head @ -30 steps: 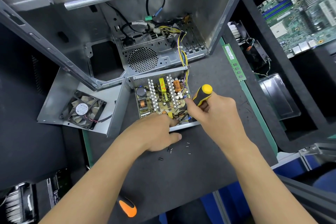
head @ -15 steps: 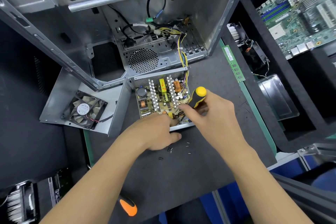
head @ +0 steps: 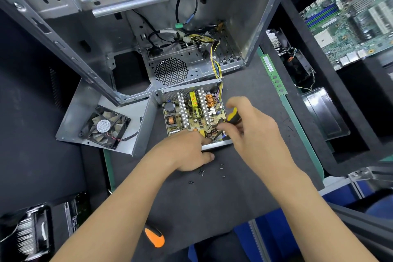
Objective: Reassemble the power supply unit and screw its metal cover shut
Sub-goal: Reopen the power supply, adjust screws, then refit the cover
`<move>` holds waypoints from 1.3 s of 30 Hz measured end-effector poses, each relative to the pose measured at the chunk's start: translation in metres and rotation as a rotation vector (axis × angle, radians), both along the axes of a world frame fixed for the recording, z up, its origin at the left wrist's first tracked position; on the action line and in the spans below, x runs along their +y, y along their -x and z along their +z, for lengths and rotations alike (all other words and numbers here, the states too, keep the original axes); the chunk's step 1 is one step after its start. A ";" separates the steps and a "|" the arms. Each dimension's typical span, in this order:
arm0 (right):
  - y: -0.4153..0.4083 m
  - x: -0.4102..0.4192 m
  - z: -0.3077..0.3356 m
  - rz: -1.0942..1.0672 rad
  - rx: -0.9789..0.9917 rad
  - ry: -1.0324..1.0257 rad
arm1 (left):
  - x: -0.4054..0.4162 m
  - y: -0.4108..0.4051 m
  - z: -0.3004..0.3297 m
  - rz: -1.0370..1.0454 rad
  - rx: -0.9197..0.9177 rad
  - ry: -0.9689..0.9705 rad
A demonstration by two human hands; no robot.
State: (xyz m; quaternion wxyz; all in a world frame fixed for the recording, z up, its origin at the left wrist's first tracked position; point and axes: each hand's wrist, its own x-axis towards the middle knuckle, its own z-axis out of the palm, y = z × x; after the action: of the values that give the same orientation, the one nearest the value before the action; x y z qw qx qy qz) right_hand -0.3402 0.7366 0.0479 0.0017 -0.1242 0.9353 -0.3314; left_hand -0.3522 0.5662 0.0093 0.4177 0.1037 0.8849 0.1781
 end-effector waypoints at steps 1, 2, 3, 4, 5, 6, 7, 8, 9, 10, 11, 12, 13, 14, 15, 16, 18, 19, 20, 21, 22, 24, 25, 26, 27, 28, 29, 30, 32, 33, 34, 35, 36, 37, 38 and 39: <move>-0.001 0.000 0.002 0.015 -0.017 -0.008 | 0.000 0.000 0.000 0.002 -0.003 -0.001; -0.003 0.001 0.004 0.034 -0.036 -0.016 | 0.000 0.000 0.000 0.002 -0.006 -0.002; -0.004 0.001 0.007 0.055 -0.049 -0.026 | 0.000 0.000 -0.001 0.003 -0.008 -0.003; -0.005 0.001 0.009 0.075 -0.055 -0.042 | 0.000 0.001 -0.001 0.007 -0.010 -0.002; -0.005 0.001 0.012 0.090 -0.053 -0.065 | 0.000 0.001 -0.002 0.012 -0.011 -0.003; -0.004 0.002 0.015 0.099 -0.044 -0.087 | 0.000 0.001 -0.002 0.014 -0.008 -0.008; -0.001 0.002 0.018 0.102 -0.029 -0.108 | 0.000 0.001 -0.001 0.013 -0.001 -0.016; 0.002 0.002 0.021 0.104 -0.014 -0.136 | 0.000 0.000 -0.001 0.012 0.005 -0.024; 0.005 0.002 0.025 0.105 -0.005 -0.174 | 0.000 0.000 -0.001 0.011 0.008 -0.031; 0.008 0.002 0.028 0.106 -0.006 -0.215 | 0.000 0.000 0.000 0.010 0.011 -0.036; 0.011 0.001 0.032 0.109 -0.011 -0.260 | 0.000 0.000 0.000 0.009 0.014 -0.037; 0.012 -0.002 0.035 0.112 -0.012 -0.317 | 0.000 0.000 0.001 0.012 0.012 -0.036; 0.014 -0.004 0.037 0.112 -0.004 -0.390 | 0.000 0.000 0.002 0.018 0.006 -0.033; 0.014 -0.008 0.039 0.111 -0.001 -0.463 | 0.001 0.000 0.002 0.023 -0.001 -0.030; 0.014 -0.010 0.040 0.112 -0.018 -0.505 | 0.001 0.000 0.003 0.027 -0.005 -0.027; 0.014 -0.012 0.042 0.127 -0.054 -0.502 | 0.001 0.000 0.003 0.030 -0.007 -0.024; 0.015 -0.014 0.045 0.198 -0.138 -0.419 | 0.002 -0.001 0.005 0.037 -0.012 -0.026; 0.017 -0.014 0.046 0.233 -0.167 -0.404 | 0.002 0.000 0.006 0.042 -0.012 -0.031; 0.020 -0.013 0.047 0.255 -0.197 -0.422 | 0.002 0.000 0.006 0.047 -0.014 -0.035; 0.022 -0.012 0.048 0.260 -0.224 -0.453 | 0.002 0.000 0.007 0.051 -0.018 -0.034; 0.025 -0.012 0.049 0.258 -0.240 -0.490 | 0.002 0.000 0.007 0.052 -0.021 -0.030; 0.028 -0.014 0.051 0.259 -0.249 -0.560 | 0.003 0.000 0.008 0.051 -0.024 -0.017; 0.029 -0.016 0.051 0.262 -0.243 -0.602 | 0.003 0.000 0.008 0.058 -0.030 -0.008; 0.029 -0.018 0.051 0.262 -0.230 -0.651 | 0.004 0.000 0.008 0.071 -0.035 0.001; 0.028 -0.019 0.052 0.256 -0.218 -0.699 | 0.004 0.000 0.008 0.081 -0.036 0.010; 0.028 -0.020 0.052 0.245 -0.211 -0.740 | 0.005 0.000 0.008 0.087 -0.035 0.017; 0.028 -0.021 0.053 0.236 -0.207 -0.770 | 0.006 0.000 0.008 0.089 -0.035 0.022; 0.028 -0.022 0.054 0.235 -0.202 -0.790 | 0.006 0.000 0.008 0.088 -0.039 0.025; 0.027 -0.023 0.054 0.234 -0.201 -0.819 | 0.007 -0.001 0.009 0.090 -0.042 0.028; 0.028 -0.024 0.056 0.236 -0.225 -0.837 | 0.007 -0.001 0.009 0.092 -0.042 0.031; 0.028 -0.024 0.058 0.231 -0.263 -0.857 | 0.007 -0.001 0.008 0.094 -0.043 0.034; 0.030 -0.025 0.060 0.229 -0.295 -0.883 | 0.007 -0.002 0.008 0.096 -0.040 0.038; 0.032 -0.025 0.061 0.237 -0.309 -0.903 | 0.007 -0.002 0.007 0.101 -0.037 0.042; 0.032 -0.024 0.062 0.260 -0.315 -0.908 | 0.006 -0.002 0.006 0.105 -0.038 0.045; 0.032 -0.024 0.061 0.293 -0.306 -0.897 | 0.006 -0.002 0.005 0.111 -0.043 0.045; 0.033 -0.023 0.061 0.326 -0.300 -0.888 | 0.006 -0.002 0.004 0.120 -0.048 0.043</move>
State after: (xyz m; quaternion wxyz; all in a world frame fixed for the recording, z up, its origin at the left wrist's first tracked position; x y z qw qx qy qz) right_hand -0.3728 0.7137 0.1088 0.2409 -0.2071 0.9440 0.0894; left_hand -0.3497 0.5717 0.0131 0.4293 0.0371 0.8830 0.1862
